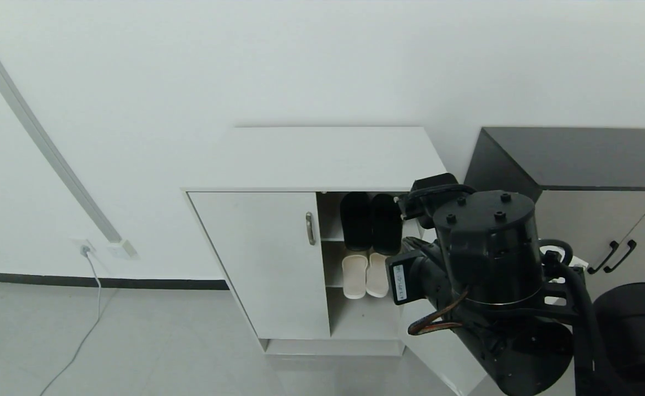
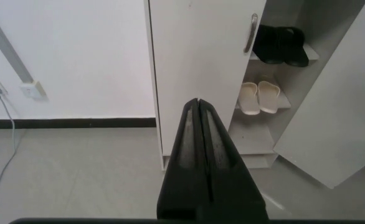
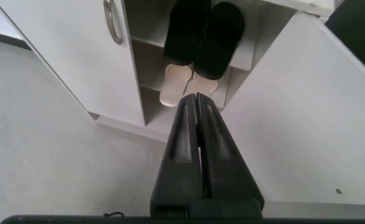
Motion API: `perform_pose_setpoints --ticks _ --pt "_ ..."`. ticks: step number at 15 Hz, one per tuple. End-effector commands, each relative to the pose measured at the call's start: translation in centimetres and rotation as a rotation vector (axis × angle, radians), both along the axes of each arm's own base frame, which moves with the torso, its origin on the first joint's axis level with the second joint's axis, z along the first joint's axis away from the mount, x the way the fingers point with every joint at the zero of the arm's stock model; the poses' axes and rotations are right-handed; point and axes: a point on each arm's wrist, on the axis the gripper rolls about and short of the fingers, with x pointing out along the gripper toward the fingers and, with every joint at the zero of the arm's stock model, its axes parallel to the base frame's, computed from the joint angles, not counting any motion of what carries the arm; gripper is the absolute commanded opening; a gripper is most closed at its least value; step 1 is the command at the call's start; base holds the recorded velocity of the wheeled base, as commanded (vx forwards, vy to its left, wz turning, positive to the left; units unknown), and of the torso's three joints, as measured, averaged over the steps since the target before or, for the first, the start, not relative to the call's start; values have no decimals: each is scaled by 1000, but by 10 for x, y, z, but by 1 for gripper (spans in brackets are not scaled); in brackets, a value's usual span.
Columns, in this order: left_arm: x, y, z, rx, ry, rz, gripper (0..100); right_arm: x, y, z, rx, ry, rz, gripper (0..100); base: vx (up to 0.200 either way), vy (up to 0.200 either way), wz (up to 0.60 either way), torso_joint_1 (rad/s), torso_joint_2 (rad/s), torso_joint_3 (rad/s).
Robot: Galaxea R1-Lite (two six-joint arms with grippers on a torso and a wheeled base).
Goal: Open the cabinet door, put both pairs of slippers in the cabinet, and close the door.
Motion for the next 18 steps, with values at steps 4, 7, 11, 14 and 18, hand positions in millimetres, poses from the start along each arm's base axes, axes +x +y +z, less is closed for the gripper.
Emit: perform_pose_setpoints --ticks 4,7,11,14,18 --pt "0 0 0 0 0 0 0 0 0 -1 -5 2 -1 0 0 0 0 40 -86 -54" --pt "0 0 0 0 0 0 0 1 -1 -2 -9 5 -1 0 0 0 0 0 0 0" --pt "0 0 0 -2 0 0 0 1 -1 -4 -13 7 -6 0 0 0 -450 1 2 2" --pt "0 0 0 0 0 0 0 2 -2 -3 -13 6 -7 0 0 0 -600 10 -7 -1" --pt "0 0 0 0 0 0 0 4 -4 -2 -12 4 -17 0 0 0 -450 -1 5 2"
